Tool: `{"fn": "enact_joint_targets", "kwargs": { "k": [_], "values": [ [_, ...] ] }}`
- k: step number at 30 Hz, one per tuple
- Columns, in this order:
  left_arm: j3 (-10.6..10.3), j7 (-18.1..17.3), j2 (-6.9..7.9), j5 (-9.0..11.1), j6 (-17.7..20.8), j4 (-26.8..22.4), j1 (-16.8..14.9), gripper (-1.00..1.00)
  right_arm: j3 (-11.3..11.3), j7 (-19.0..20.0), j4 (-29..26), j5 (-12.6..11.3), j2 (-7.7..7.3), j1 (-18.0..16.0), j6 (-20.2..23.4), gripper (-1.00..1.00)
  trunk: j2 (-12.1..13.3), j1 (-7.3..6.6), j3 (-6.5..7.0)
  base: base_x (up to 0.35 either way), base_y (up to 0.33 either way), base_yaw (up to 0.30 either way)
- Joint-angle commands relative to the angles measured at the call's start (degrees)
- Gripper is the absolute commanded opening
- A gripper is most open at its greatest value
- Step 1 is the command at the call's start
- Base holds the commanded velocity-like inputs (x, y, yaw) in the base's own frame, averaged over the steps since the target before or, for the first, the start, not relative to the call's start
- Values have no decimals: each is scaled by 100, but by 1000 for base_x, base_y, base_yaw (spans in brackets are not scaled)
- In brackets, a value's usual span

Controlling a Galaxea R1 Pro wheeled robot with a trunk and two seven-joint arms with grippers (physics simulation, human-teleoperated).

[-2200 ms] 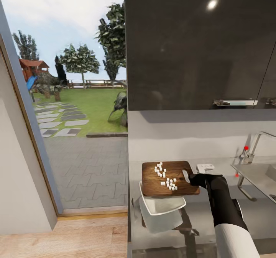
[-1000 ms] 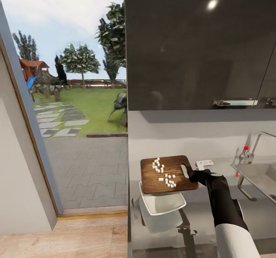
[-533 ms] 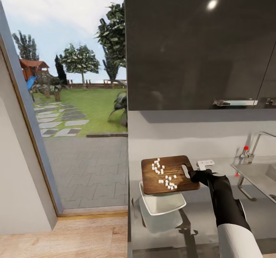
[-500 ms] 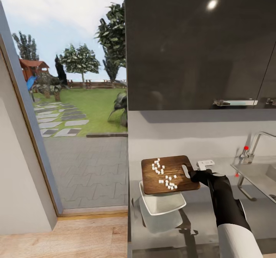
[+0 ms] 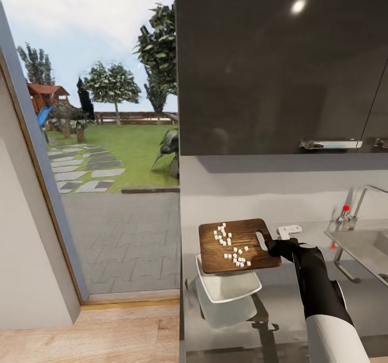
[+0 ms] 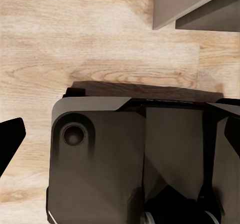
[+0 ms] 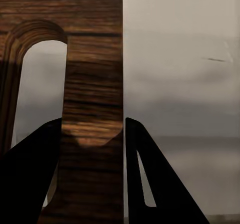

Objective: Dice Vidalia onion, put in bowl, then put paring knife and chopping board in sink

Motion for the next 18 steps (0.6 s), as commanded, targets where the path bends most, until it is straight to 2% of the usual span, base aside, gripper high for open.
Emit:
{"fn": "enact_joint_targets", "kwargs": {
  "k": [1,9,18],
  "values": [
    [-46,-36,-6,61,-34,29,-8,100,-18,59,-6,51,6,-4,0,-100,-5,2,-3,0,0,0],
    [-46,-36,-9,61,-34,29,-8,100,-19,61,-6,32,14,-4,-120,-100,-5,2,-3,0,0,0],
    [-46,-36,-10,61,-34,29,-8,100,-18,54,-6,-231,12,-4,-124,-100,-5,2,-3,0,0,0]
  ]
}}
